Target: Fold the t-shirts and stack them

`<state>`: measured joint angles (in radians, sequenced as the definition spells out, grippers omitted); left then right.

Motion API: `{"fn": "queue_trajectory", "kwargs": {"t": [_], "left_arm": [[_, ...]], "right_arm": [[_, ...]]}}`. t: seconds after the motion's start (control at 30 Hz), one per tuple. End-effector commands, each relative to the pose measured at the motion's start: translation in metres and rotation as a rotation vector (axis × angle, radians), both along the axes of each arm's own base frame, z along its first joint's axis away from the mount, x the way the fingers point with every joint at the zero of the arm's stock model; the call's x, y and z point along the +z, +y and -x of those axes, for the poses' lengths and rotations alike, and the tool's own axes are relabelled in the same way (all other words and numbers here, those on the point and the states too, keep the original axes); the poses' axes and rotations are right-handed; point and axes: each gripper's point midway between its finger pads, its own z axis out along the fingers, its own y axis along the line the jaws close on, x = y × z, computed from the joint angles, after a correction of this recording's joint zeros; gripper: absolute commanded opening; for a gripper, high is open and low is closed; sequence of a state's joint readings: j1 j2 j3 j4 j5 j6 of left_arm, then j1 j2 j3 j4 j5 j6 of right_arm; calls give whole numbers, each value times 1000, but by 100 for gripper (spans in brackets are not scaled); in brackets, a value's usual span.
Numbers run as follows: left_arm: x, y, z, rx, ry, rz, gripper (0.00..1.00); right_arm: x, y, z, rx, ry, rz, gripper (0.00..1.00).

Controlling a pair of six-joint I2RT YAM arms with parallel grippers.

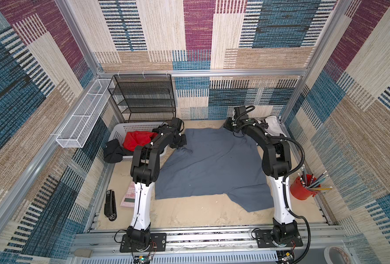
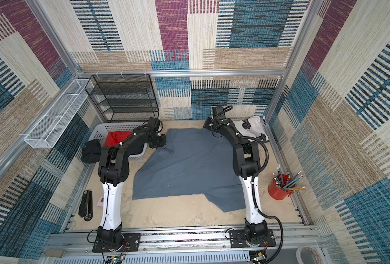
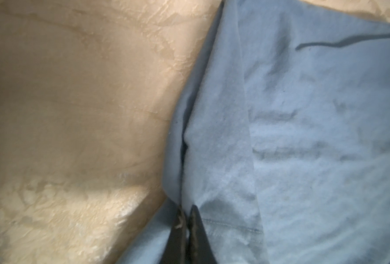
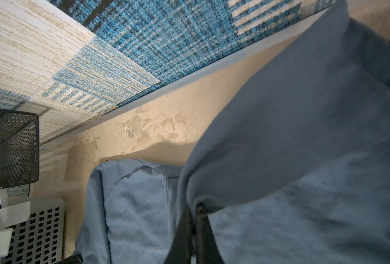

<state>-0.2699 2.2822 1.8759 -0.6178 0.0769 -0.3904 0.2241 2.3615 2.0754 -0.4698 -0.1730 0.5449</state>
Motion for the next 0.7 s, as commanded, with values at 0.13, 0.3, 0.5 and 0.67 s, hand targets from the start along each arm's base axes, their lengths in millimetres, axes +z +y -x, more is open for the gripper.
{"fn": "queue_trajectory", "kwargs": {"t": [0.13,0.3,0.5,0.67], "left_arm": [[10,-2,-3,-5,-17,19,6],[17,-8,0,-7,-18,66,10],[23,-8,3,-4,-25,73,17],[22,-10,4,-9,-21,83,18]], "right_arm": [[-1,1,1,1,-2,-2,0],[-2,1,2,3,1,-3,0],[-2,1,2,3,2,-3,0],[-2,1,3,4,3,-4,0]]}}
